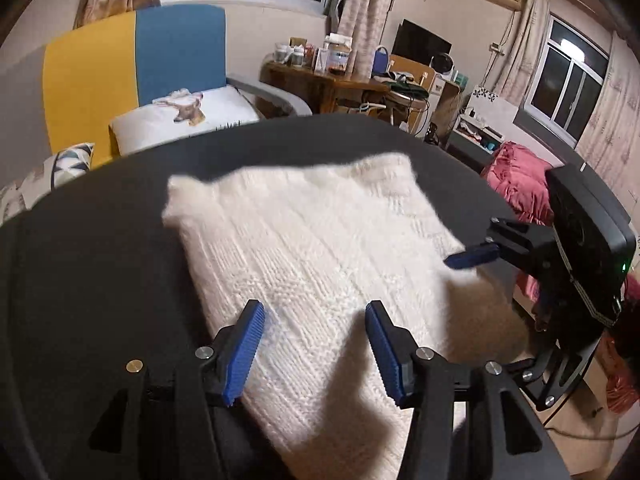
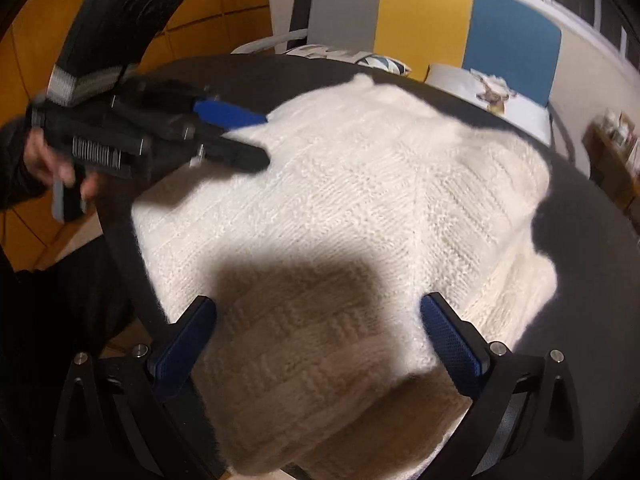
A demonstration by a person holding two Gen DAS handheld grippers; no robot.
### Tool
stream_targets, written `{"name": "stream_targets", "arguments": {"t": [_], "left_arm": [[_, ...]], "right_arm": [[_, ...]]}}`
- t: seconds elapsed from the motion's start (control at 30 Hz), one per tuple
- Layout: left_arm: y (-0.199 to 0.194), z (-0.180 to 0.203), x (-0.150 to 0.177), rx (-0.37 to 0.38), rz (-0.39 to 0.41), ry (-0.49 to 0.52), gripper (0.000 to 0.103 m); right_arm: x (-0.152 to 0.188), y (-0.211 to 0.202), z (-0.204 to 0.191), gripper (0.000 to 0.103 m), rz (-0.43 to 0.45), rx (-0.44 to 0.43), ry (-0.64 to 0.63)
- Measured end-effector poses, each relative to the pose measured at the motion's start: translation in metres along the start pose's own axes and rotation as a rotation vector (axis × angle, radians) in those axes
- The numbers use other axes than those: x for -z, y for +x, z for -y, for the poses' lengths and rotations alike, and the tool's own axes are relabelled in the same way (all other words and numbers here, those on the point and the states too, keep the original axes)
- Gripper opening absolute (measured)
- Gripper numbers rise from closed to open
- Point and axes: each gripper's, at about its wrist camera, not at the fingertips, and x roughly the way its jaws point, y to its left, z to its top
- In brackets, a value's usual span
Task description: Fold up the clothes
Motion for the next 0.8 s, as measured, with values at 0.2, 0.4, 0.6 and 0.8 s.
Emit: {"name": "stream_targets", "arguments": {"t": [0.2, 0.4, 0.6, 0.8], "left_arm": [[-0.002, 0.026, -0.009, -0.007, 0.019, 0.092, 0.053], [0.025, 0.070, -0.024, 0.035, -0.018, 0.193, 0.053], [0.044, 0.076, -0.034, 0.054, -0.041, 0.154, 0.053], [0.054, 0.080, -0.044, 0.125, -0.039, 0.147, 0.053]], "right_arm": [[0.049, -0.074, -0.017, 0.103, 0.182, -0.161, 0.190], [0.095, -0.092, -0.029, 0.103, 0.225, -0.235, 0.294], [0.072, -0.068, -0.020, 0.103, 0.301, -0.401, 0.287], [0.044, -0.043, -0.037, 0.103, 0.226, -0.650, 0.155]]}}
